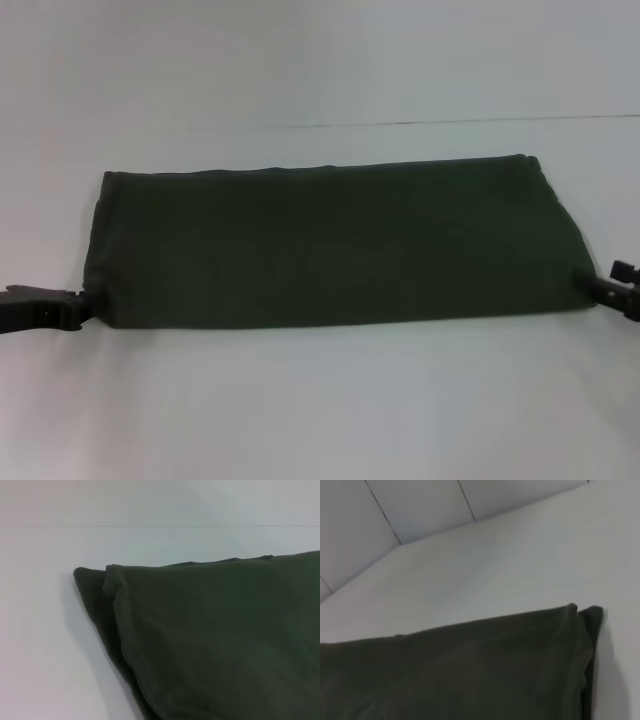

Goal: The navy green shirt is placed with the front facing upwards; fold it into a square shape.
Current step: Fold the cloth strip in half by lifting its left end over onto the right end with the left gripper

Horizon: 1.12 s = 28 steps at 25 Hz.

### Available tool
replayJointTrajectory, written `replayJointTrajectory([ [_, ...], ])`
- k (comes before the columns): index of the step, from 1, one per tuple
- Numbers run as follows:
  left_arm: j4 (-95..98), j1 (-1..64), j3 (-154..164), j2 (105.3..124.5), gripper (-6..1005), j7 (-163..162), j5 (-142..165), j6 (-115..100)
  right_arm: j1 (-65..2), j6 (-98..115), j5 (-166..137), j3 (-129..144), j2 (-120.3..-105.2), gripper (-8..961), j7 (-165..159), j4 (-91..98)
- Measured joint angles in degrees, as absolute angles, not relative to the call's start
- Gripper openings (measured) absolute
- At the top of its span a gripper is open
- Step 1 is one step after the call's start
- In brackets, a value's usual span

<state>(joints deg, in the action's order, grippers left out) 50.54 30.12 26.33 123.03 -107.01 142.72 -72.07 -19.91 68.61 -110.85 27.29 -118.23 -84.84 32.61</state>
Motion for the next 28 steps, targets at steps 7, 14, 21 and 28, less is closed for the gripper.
replayJointTrajectory([
  [7,50.53,30.24,26.37,123.05,45,-106.73,142.73,-72.26,-21.60,66.74,-113.84,27.33,-118.79,891,-86.09,32.09],
  [14,50.61,30.25,26.46,122.99,45,-106.51,142.74,-72.67,-22.33,65.68,-116.20,27.56,-118.87,813,-86.81,31.99],
  [21,50.61,30.44,26.54,122.88,45,-106.49,142.74,-72.69,-23.03,64.97,-118.14,27.60,-119.37,611,-87.34,32.32],
  [28,50.75,30.44,26.55,122.92,45,-106.42,142.74,-72.83,-23.03,64.92,-118.18,27.32,-119.44,297,-87.23,32.49],
])
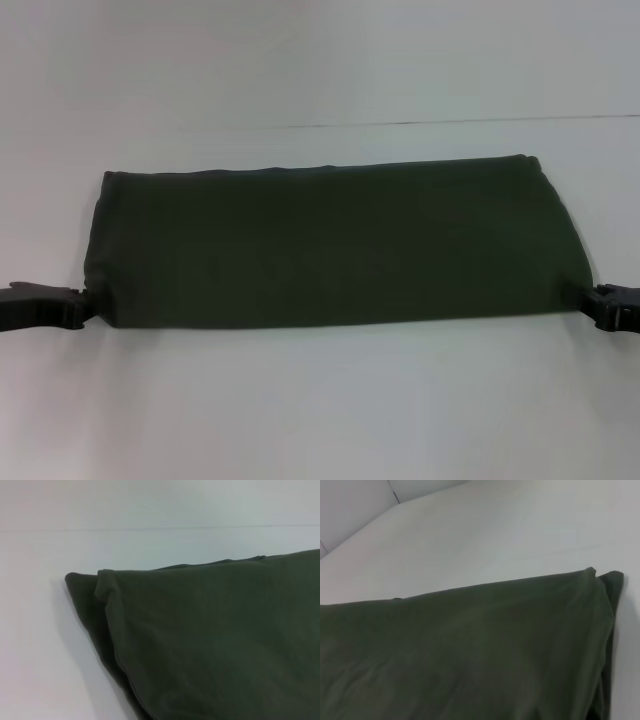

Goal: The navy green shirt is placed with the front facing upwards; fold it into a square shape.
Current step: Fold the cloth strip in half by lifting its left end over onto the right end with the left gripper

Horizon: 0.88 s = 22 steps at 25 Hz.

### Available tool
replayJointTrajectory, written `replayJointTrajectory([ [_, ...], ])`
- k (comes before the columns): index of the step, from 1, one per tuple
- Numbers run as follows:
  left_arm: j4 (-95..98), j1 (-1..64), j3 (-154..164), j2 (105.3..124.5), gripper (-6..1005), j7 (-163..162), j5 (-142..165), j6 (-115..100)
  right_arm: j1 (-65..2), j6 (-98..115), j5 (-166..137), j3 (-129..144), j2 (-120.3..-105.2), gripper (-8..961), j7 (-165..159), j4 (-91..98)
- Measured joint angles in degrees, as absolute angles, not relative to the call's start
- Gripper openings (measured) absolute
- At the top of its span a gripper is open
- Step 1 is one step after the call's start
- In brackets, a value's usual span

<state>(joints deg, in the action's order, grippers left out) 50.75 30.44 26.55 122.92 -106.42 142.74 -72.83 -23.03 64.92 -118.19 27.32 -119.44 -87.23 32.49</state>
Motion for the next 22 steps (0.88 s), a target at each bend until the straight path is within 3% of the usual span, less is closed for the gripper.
replayJointTrajectory([
  [8,52.68,29.26,26.55,122.99,45,-103.19,142.73,-77.14,-22.58,66.67,-118.20,27.46,-119.33,13,-86.33,32.62],
  [22,59.07,22.56,25.55,123.79,44,-99.68,142.65,-82.07,-19.86,76.82,-118.21,27.63,-119.53,13,-83.23,33.34],
])
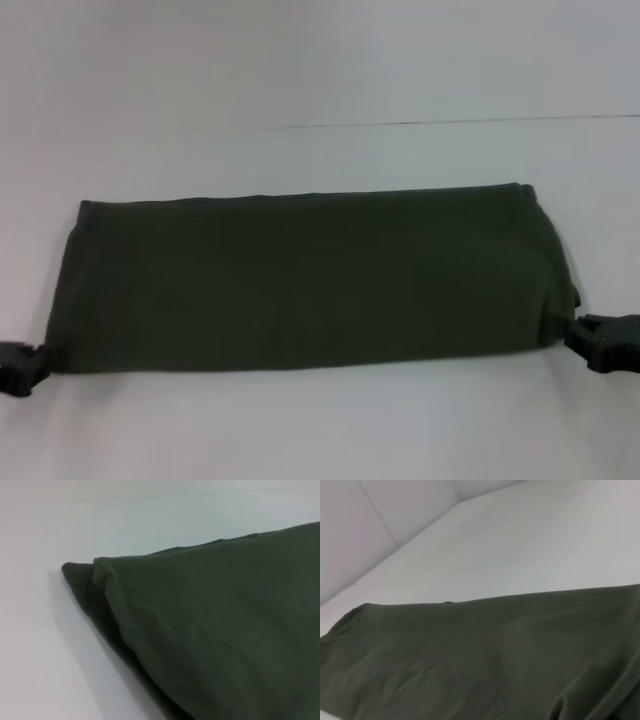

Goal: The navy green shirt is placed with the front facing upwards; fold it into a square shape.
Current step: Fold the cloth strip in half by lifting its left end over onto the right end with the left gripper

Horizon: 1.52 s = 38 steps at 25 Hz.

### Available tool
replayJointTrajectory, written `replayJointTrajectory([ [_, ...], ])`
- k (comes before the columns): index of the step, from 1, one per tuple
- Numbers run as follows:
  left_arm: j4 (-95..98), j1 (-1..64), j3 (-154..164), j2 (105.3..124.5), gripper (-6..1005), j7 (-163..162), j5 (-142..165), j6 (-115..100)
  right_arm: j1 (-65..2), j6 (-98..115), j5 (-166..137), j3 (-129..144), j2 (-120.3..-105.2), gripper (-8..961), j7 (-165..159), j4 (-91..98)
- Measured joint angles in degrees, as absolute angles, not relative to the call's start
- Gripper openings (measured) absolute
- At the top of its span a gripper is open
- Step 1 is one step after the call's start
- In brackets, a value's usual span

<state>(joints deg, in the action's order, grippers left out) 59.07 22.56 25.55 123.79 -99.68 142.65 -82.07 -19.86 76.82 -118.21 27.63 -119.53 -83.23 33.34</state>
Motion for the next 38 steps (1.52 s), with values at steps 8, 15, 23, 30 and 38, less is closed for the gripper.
replayJointTrajectory([
  [8,60.17,20.78,19.53,123.66,44,-95.82,143.07,-85.79,-19.26,80.21,-118.22,28.19,-119.78,12,-81.72,32.69],
  [15,62.76,18.73,16.92,123.86,44,-92.54,143.03,-90.22,-18.76,80.40,-118.21,29.47,-119.88,12,-81.44,31.87],
  [23,61.99,19.36,16.64,123.84,44,-91.83,143.12,-89.87,-18.68,80.33,-118.31,32.15,-119.76,13,-81.03,31.81],
  [30,61.56,19.61,16.75,123.84,44,-92.00,142.94,-89.46,-18.19,80.95,-118.03,30.34,-119.01,15,-81.04,32.49],
  [38,61.44,20.12,16.55,123.84,48,-92.21,142.75,-89.39,-18.12,81.72,-118.20,28.63,-117.95,383,-81.18,33.86],
])
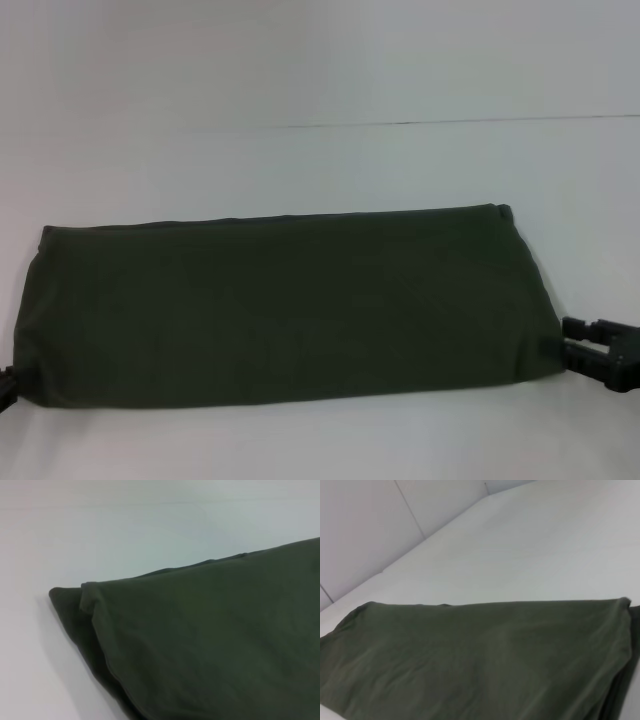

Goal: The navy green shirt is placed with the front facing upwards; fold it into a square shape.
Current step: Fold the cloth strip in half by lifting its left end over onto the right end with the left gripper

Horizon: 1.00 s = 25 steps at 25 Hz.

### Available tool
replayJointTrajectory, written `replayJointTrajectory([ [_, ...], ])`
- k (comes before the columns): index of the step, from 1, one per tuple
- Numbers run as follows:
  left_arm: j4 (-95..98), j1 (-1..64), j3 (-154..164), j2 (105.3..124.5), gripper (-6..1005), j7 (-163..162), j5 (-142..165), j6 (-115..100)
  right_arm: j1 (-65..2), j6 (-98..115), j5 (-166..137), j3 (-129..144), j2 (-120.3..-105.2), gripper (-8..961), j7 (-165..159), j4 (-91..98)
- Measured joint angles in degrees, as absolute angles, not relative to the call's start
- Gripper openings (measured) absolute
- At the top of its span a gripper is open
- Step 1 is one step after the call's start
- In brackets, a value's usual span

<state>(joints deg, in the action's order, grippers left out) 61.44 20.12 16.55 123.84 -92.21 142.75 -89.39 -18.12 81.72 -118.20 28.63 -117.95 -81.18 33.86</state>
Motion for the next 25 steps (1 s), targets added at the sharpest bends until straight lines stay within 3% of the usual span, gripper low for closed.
replayJointTrajectory([
  [13,60.73,20.92,16.63,123.76,88,-94.56,142.52,-89.84,-19.15,83.71,-117.84,23.04,-117.20,909,-81.37,37.17],
  [19,60.93,20.95,15.83,123.59,120,-97.73,142.47,-88.40,-20.96,83.76,-117.72,22.38,-116.91,924,-81.05,37.18],
  [25,61.82,21.02,11.93,123.04,322,-98.74,142.46,-87.99,-23.77,83.77,-117.02,22.53,-117.43,921,-80.52,37.18],
])
